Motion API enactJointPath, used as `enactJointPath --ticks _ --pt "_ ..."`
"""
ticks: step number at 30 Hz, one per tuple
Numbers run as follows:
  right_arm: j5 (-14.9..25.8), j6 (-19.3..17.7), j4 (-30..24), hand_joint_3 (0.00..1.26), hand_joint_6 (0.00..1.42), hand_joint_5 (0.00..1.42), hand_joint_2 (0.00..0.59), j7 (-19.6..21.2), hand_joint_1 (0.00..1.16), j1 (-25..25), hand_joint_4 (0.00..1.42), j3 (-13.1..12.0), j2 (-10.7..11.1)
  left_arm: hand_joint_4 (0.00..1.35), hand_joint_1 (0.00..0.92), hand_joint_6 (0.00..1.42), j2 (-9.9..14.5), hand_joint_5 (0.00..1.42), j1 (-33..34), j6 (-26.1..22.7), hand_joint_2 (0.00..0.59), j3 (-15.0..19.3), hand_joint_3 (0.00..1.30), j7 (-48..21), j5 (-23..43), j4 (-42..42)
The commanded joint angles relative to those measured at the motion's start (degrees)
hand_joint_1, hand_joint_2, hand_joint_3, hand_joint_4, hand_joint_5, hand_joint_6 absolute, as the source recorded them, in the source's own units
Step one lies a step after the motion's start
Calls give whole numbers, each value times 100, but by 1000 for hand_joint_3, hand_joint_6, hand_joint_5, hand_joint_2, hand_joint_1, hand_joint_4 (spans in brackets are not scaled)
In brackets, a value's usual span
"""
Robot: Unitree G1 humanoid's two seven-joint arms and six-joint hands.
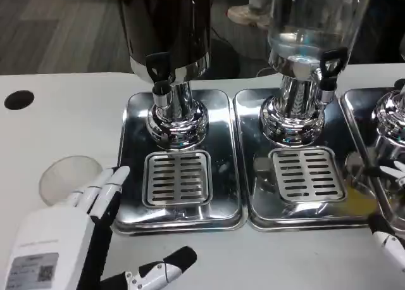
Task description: Grasp the cup under the faucet to collect the drink, then remove the cup.
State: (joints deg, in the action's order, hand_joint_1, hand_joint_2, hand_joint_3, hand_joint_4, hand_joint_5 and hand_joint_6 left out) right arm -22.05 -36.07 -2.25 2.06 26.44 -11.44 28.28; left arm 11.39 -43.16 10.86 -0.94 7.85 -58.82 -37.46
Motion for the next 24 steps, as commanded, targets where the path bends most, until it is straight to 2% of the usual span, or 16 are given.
enactJointPath --ticks 1,5,18,20,24 --pt "-28 -62 -6 238 0 61 379 7 450 56 122 34 -63 129 1 415 27 220 6 -58 52 46 167 -13 40 -46" --pt "-42 -53 -46 234 0 61 379 16 451 74 122 45 -97 123 79 449 55 224 98 -150 55 35 157 -134 -18 -12" --pt "89 -162 136 232 0 61 379 6 452 71 122 16 -61 123 63 433 62 224 418 -457 60 -66 163 -353 -100 23" --pt "99 -165 206 232 0 61 379 -16 452 30 122 30 -47 123 61 460 62 233 422 -505 60 23 166 -339 -46 -53" --pt "100 -176 207 232 0 61 379 -28 452 -8 122 67 -75 93 55 495 47 235 507 -770 47 426 120 -398 271 -63"
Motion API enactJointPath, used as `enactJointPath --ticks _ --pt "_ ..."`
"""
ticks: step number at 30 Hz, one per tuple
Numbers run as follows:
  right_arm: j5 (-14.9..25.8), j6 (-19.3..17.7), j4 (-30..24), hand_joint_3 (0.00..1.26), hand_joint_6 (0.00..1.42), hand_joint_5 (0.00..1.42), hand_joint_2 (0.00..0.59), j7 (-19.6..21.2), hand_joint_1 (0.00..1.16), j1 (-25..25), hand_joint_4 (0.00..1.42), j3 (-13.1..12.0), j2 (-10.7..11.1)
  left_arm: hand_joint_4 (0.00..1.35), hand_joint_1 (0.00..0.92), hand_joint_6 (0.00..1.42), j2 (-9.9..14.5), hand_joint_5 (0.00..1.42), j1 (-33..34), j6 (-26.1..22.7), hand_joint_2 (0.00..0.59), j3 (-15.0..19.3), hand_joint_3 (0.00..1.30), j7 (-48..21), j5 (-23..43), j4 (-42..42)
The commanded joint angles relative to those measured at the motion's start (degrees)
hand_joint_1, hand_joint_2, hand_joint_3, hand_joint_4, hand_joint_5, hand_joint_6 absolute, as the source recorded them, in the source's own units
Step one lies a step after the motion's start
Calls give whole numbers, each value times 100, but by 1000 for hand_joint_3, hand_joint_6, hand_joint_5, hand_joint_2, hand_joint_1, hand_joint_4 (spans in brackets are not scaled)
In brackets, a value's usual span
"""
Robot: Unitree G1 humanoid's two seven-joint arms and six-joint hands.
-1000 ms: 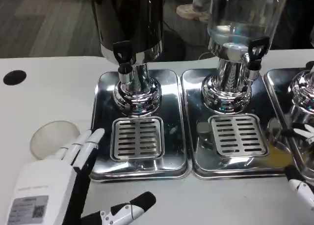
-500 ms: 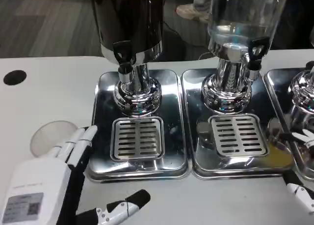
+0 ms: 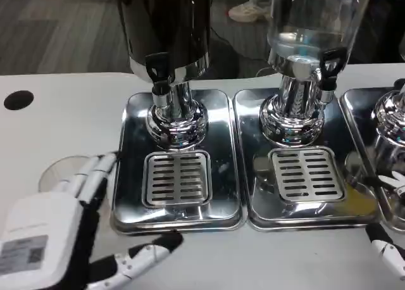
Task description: Grasp the cup under the faucet to collect the drink, then remove the cup.
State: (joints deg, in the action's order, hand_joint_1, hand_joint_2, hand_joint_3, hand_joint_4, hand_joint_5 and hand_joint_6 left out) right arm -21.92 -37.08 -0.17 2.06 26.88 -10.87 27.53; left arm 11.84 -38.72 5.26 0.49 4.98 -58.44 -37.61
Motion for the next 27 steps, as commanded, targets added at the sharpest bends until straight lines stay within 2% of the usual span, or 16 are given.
enactJointPath --ticks 1,7,13,18,23,27 --pt "98 -85 -37 232 0 61 379 -36 452 -41 122 15 -7 90 54 506 10 235 105 -285 42 394 109 -127 303 -32" --pt "122 -96 -102 232 0 61 377 -61 454 1 122 46 -24 66 37 516 -2 245 289 -579 29 769 88 -192 531 -63" --pt "73 -139 -55 231 0 61 373 -44 461 92 122 111 -55 13 5 540 -12 247 580 -973 14 934 34 -407 604 35" --pt "116 -225 13 231 0 61 371 -41 465 159 122 99 -46 1 13 578 23 257 1022 -1500 18 930 39 -659 429 216" --pt "113 -344 82 235 0 61 372 -39 468 227 122 93 -37 13 29 582 238 262 1613 -1952 20 819 62 -949 196 719" --pt "150 -445 125 238 0 61 375 -38 473 284 122 58 -25 23 48 600 421 288 2048 -2323 31 574 64 -1234 -133 1174"
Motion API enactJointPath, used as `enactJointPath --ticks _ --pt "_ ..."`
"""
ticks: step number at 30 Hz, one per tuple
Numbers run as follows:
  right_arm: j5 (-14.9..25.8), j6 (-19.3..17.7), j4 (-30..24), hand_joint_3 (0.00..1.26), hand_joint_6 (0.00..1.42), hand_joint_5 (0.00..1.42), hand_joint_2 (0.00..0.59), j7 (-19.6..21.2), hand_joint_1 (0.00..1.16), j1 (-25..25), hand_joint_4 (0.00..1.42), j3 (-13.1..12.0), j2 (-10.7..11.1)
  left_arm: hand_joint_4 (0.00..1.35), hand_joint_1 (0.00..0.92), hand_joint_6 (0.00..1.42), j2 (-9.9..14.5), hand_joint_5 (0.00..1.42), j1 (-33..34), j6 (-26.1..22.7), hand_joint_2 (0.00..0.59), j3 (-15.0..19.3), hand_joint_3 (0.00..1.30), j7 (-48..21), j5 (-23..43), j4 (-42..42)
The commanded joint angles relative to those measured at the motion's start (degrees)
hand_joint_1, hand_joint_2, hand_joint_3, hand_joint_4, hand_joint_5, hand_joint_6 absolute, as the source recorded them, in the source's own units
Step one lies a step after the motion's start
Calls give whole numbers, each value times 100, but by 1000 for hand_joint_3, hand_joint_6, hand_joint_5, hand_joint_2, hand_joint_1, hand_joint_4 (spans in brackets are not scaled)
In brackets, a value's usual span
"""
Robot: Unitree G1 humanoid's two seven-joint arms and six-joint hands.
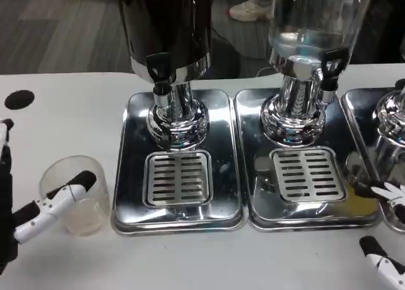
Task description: Grasp the cup under the faucet to collect the drink, then remove the cup.
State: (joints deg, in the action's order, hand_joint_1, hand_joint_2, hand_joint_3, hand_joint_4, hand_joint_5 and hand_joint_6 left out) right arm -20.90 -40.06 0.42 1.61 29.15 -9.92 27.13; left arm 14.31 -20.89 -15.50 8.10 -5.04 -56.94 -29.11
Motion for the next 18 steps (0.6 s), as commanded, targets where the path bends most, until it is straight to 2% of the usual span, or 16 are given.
enactJointPath --ticks 1,5,13,18 --pt "62 -175 75 239 0 61 376 5 474 73 122 -51 21 31 61 607 198 294 316 -307 39 -251 64 -264 -348 372" --pt "122 -272 137 240 0 61 377 -6 477 113 120 -105 37 35 113 635 295 320 473 -520 49 -530 64 -428 -637 497" --pt "203 -477 290 240 0 61 378 -17 482 171 119 -151 62 66 158 682 457 368 693 -779 51 -954 70 -726 -1096 642" --pt "255 -587 383 240 0 61 378 -34 483 181 119 -168 82 156 166 713 475 425 801 -907 51 -1173 172 -879 -1324 703"
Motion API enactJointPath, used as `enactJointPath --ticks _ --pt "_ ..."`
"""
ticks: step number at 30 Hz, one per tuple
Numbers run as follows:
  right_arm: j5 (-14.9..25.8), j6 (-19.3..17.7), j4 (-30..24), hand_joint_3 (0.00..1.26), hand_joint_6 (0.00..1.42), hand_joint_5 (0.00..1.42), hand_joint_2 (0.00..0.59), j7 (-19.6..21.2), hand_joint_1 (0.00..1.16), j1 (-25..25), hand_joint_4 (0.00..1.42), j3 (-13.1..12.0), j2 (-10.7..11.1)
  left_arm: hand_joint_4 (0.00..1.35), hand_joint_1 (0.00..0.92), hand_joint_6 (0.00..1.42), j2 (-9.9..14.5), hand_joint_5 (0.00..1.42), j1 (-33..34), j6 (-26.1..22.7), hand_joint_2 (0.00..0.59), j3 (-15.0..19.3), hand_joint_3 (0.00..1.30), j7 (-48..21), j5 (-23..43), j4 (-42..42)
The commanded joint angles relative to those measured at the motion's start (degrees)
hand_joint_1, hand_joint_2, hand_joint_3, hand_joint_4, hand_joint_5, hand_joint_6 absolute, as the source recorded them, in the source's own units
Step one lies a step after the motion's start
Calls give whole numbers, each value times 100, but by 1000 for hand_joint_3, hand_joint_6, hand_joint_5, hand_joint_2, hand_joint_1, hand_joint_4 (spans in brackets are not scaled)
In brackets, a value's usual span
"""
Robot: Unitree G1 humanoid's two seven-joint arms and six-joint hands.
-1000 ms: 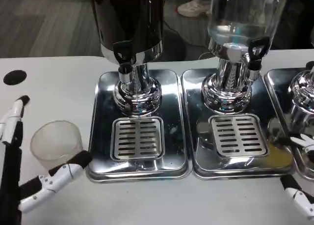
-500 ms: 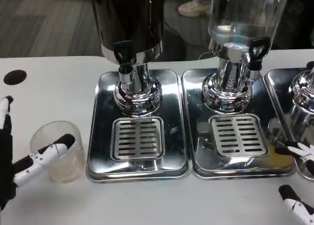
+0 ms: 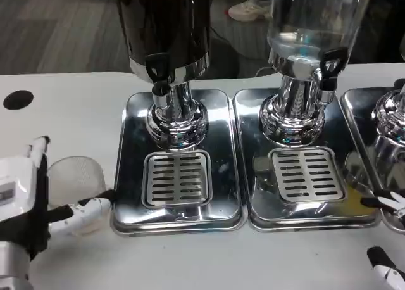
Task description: Grasp the cup under the faucet to collect the drink, then remove the cup.
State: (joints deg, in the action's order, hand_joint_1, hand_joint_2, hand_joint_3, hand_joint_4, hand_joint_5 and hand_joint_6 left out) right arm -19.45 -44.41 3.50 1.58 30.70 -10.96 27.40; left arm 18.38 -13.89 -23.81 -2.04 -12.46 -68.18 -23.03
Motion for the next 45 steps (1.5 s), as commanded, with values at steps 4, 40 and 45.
enactJointPath --ticks 4,40,45 --pt "141 -232 173 239 0 61 378 -39 484 17 119 -66 76 245 170 734 73 477 152 -136 61 -287 243 -153 -293 155" --pt "198 -433 326 231 0 61 371 -228 477 29 119 -52 138 570 268 997 29 816 87 -273 112 -612 435 1012 -431 500" --pt "173 -428 329 231 0 61 371 -240 477 19 119 -5 109 586 274 1003 31 829 26 -241 123 -578 457 1099 -390 405"
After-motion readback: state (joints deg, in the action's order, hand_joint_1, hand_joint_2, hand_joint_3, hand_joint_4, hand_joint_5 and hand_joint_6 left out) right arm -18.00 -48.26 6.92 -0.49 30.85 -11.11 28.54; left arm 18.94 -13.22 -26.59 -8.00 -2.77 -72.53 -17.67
